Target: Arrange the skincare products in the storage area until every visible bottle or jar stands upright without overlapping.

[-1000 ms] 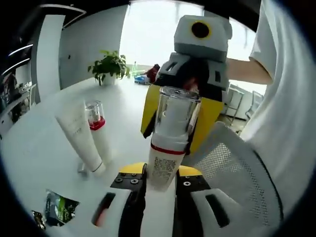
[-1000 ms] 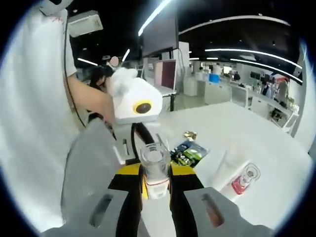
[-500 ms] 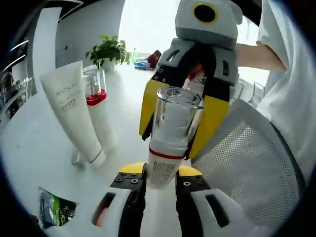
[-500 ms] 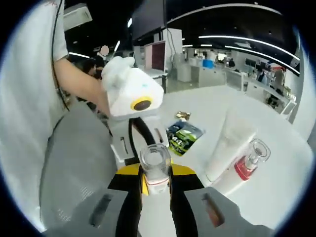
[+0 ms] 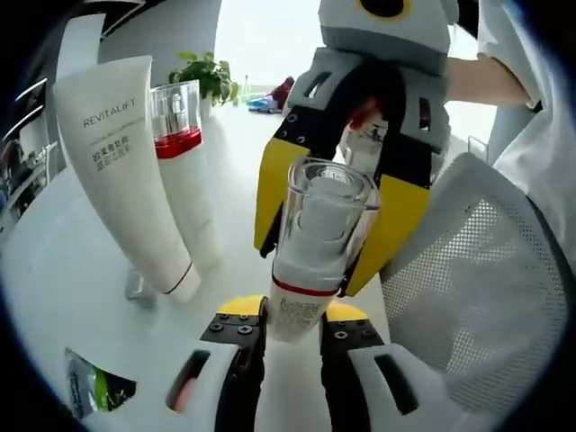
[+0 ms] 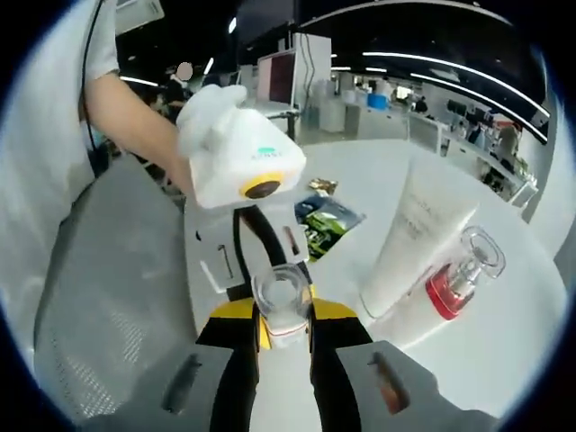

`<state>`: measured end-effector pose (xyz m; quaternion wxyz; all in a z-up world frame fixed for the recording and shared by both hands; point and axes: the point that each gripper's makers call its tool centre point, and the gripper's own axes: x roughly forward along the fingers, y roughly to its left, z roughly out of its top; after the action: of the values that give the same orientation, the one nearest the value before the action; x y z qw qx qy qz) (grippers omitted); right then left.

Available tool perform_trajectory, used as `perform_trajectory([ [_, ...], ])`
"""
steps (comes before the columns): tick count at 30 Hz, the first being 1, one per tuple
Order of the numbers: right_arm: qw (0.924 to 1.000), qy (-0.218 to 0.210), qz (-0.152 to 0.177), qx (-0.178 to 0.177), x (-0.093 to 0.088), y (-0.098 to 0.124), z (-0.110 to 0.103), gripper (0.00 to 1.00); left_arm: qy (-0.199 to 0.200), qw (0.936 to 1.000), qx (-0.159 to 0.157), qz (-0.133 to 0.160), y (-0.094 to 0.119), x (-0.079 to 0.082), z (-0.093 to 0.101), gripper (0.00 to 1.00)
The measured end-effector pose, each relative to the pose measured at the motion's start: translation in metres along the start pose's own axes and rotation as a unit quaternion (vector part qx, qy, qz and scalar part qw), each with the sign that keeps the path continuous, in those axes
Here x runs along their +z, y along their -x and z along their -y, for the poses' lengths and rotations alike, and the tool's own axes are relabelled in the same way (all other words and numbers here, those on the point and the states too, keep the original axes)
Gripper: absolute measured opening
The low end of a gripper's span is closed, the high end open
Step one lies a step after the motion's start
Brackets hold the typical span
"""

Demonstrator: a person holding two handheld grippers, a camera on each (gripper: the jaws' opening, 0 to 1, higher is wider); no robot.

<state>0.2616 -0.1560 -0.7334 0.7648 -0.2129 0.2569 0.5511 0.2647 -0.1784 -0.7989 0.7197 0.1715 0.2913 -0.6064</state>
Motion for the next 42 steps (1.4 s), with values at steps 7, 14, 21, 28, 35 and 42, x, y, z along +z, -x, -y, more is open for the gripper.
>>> perform_trajectory([
  [7, 0.9999, 0.002, -0.014, -0.006, -0.008, -0.008, 0.002, 0.2, -0.002, 0.9999, 0.0, -0.011, -0.007, -0.009, -0.003, 0.17],
  [14, 0.9999, -0.009, -0.008, -0.012, -0.007, -0.007, 0.004, 0.2, 0.007, 0.9999, -0.006, -0.005, -0.006, -0.005, -0.001, 0.17],
  [21, 0.9997, -0.018, -0.009, -0.017, -0.007, -0.009, 0.005, 0.21, 0.015, 0.9998, -0.01, -0.001, -0.007, -0.004, -0.002, 0.2],
  [28, 0.9988, -0.039, -0.01, -0.028, -0.013, -0.007, 0.007, 0.27, 0.016, 0.9999, 0.0, -0.003, -0.006, -0.005, -0.004, 0.23],
  [35, 0.9963, -0.062, -0.032, -0.05, -0.026, 0.002, 0.01, 0.25, 0.024, 0.9993, 0.03, -0.003, 0.003, -0.007, -0.011, 0.25],
  [42, 0.9933, -0.09, -0.05, -0.05, -0.036, 0.002, -0.004, 0.22, 0.04, 0.9977, 0.055, -0.002, 0.014, -0.013, -0.002, 0.22],
])
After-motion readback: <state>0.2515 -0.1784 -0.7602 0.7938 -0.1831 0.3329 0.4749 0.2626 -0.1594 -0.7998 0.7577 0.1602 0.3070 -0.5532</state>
